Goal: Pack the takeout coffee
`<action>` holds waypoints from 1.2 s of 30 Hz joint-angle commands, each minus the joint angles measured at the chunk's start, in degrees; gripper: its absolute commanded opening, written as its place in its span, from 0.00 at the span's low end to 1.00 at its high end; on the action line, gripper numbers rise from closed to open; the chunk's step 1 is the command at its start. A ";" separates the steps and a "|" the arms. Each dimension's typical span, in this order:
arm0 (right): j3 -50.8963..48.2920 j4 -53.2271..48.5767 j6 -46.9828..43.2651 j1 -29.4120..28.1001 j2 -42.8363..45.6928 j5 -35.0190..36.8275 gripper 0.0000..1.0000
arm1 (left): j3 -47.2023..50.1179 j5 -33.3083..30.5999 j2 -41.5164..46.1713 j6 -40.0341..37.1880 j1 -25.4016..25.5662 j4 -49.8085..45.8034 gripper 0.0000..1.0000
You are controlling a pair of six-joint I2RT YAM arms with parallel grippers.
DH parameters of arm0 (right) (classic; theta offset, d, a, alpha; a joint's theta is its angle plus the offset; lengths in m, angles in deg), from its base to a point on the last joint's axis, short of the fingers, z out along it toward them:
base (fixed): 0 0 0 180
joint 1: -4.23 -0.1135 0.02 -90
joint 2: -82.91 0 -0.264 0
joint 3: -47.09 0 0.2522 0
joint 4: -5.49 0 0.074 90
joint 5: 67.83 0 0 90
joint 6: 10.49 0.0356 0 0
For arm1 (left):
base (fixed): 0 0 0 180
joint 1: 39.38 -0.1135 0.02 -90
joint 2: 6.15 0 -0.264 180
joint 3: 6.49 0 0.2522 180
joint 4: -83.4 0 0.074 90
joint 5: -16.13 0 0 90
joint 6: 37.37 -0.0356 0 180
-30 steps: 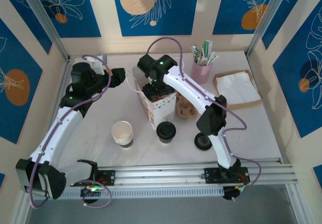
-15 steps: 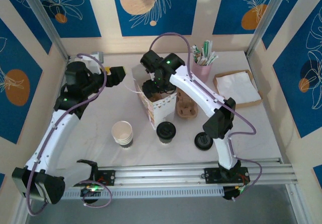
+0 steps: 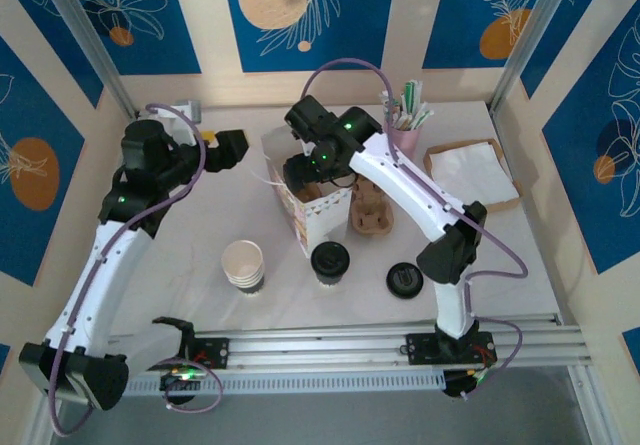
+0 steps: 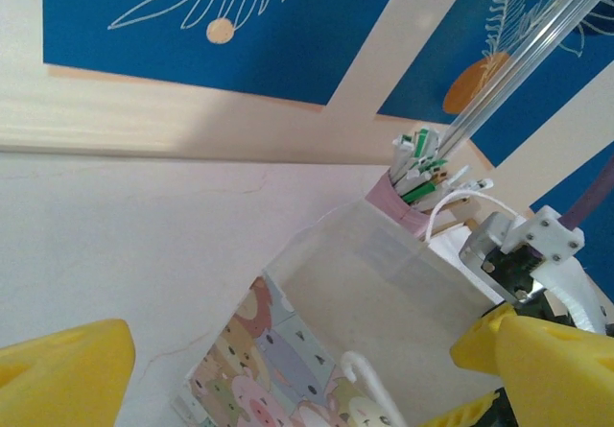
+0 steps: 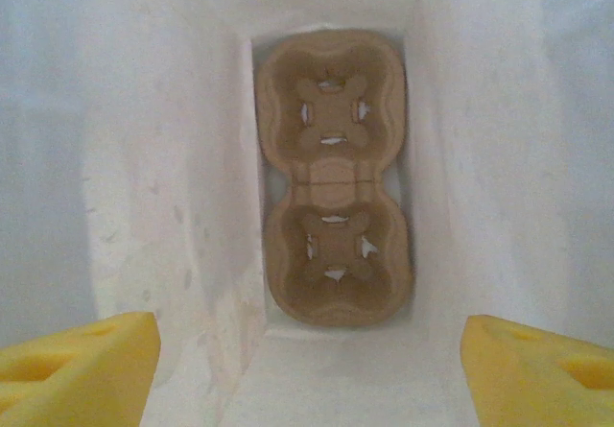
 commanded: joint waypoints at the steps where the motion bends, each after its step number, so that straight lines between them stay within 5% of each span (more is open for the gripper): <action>1: -1.68 2.69 0.33 -0.63 4.43 0.82 0.83 | -2.67 1.13 2.01 -0.06 -0.61 -1.56 0.97; 36: -25.12 23.78 1.26 -0.15 31.43 -2.39 0.91 | -6.09 3.52 9.82 1.41 -0.60 -8.10 1.00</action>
